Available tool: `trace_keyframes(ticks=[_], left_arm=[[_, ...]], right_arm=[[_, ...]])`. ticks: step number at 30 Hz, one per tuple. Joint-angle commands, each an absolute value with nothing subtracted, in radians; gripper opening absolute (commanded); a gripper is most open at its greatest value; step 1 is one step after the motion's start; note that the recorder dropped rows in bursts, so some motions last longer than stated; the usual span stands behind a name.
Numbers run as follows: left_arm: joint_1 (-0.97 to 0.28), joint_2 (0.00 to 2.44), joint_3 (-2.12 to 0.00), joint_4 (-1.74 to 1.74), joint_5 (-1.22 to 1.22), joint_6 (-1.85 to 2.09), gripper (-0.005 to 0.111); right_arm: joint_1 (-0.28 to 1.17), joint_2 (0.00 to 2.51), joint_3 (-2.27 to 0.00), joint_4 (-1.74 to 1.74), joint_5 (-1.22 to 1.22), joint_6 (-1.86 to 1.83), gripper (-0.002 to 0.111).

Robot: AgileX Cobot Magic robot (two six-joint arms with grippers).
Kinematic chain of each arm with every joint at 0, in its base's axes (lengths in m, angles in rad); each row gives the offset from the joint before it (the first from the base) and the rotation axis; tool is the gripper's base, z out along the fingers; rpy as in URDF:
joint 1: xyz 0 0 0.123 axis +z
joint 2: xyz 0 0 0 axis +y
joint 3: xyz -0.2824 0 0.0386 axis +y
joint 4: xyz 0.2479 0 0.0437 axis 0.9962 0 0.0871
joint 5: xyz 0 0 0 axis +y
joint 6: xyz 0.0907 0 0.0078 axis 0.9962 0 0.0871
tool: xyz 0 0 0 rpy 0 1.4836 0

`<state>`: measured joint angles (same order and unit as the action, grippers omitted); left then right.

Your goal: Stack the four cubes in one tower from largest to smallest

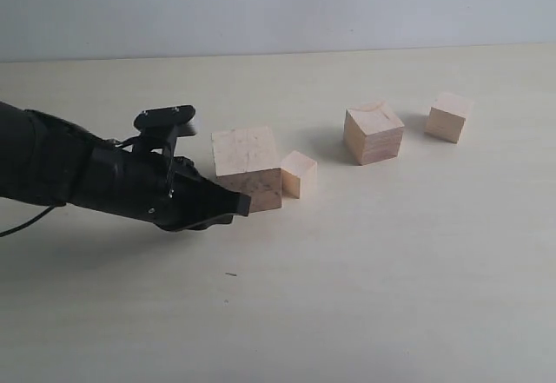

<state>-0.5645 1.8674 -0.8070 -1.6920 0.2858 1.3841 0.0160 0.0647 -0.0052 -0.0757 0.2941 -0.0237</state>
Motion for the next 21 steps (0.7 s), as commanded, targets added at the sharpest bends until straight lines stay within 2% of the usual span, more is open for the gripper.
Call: trace_keyframes(ticks=[1, 13, 21], left_arm=[[-0.569, 1.884, -0.814, -1.744, 0.269, 1.446, 0.000], [-0.569, 1.920, -0.933, -1.744, 0.202, 1.447, 0.000], [-0.567, 1.918, -0.933, -1.744, 0.288, 1.439, 0.000]], right_arm=[[0.012, 0.069, 0.000, -0.077, 0.289, -0.021, 0.000], [0.012, 0.069, 0.000, -0.077, 0.289, -0.021, 0.000], [0.012, 0.069, 0.000, -0.077, 0.289, -0.021, 0.000]])
